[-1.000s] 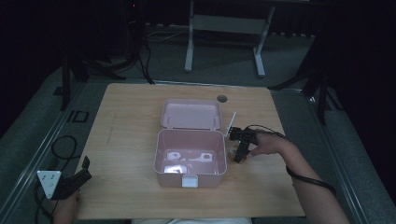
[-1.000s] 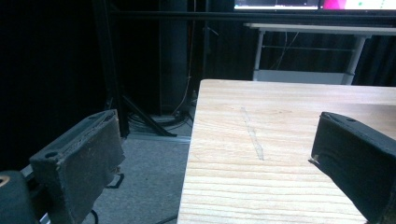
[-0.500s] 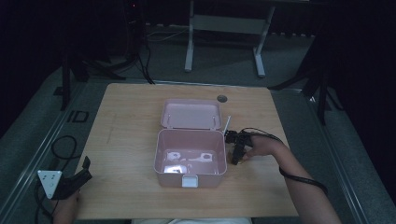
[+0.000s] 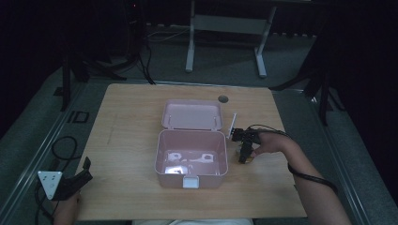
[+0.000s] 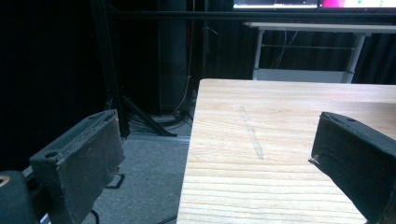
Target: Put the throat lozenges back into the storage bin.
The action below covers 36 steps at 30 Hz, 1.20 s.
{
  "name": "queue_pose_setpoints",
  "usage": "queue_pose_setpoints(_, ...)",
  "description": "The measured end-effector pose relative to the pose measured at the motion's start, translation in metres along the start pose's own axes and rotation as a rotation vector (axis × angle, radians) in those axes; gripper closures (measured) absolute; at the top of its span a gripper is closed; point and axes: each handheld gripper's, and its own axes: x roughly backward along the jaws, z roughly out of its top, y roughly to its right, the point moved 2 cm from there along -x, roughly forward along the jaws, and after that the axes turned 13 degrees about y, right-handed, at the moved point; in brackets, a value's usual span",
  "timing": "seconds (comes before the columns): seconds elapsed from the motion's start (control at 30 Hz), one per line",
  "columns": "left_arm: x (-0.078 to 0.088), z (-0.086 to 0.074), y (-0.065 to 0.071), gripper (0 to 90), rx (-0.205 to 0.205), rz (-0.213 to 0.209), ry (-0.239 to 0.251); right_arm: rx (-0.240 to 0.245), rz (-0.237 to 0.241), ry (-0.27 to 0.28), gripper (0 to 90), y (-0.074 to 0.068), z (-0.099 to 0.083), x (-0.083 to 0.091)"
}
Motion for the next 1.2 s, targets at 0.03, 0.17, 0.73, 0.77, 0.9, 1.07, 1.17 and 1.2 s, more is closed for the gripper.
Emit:
queue_pose_setpoints(0.03, 0.0, 0.0, 0.0, 2.5, -0.001, 0.001, 0.0, 0.008, -0.001, -0.002, 20.0, -0.001, -0.001, 0.003)
queue_pose_setpoints(0.17, 0.0, 0.0, 0.0, 2.5, -0.003, 0.001, -0.002, 0.025, -0.007, -0.008, 20.0, -0.007, -0.006, 0.018)
queue_pose_setpoints(0.73, 0.0, 0.0, 0.0, 2.5, -0.004, 0.005, -0.004, 0.124, -0.023, 0.023, 20.1, -0.045, 0.001, 0.093)
queue_pose_setpoints(0.77, 0.0, 0.0, 0.0, 2.5, -0.003, 0.006, -0.002, 0.13, -0.027, 0.025, 20.1, -0.046, 0.003, 0.096)
queue_pose_setpoints(0.9, 0.0, 0.0, 0.0, 2.5, -0.005, 0.005, -0.003, 0.157, -0.03, 0.026, 20.1, -0.055, 0.011, 0.105)
queue_pose_setpoints(1.07, 0.0, 0.0, 0.0, 2.5, -0.003, 0.004, -0.003, 0.193, -0.005, 0.043, 20.1, -0.068, 0.022, 0.108)
queue_pose_setpoints(1.17, 0.0, 0.0, 0.0, 2.5, -0.004, 0.005, -0.004, 0.216, 0.007, 0.039, 20.1, -0.076, 0.029, 0.108)
queue_pose_setpoints(1.2, 0.0, 0.0, 0.0, 2.5, -0.004, 0.004, -0.006, 0.225, 0.01, 0.041, 20.1, -0.079, 0.032, 0.108)
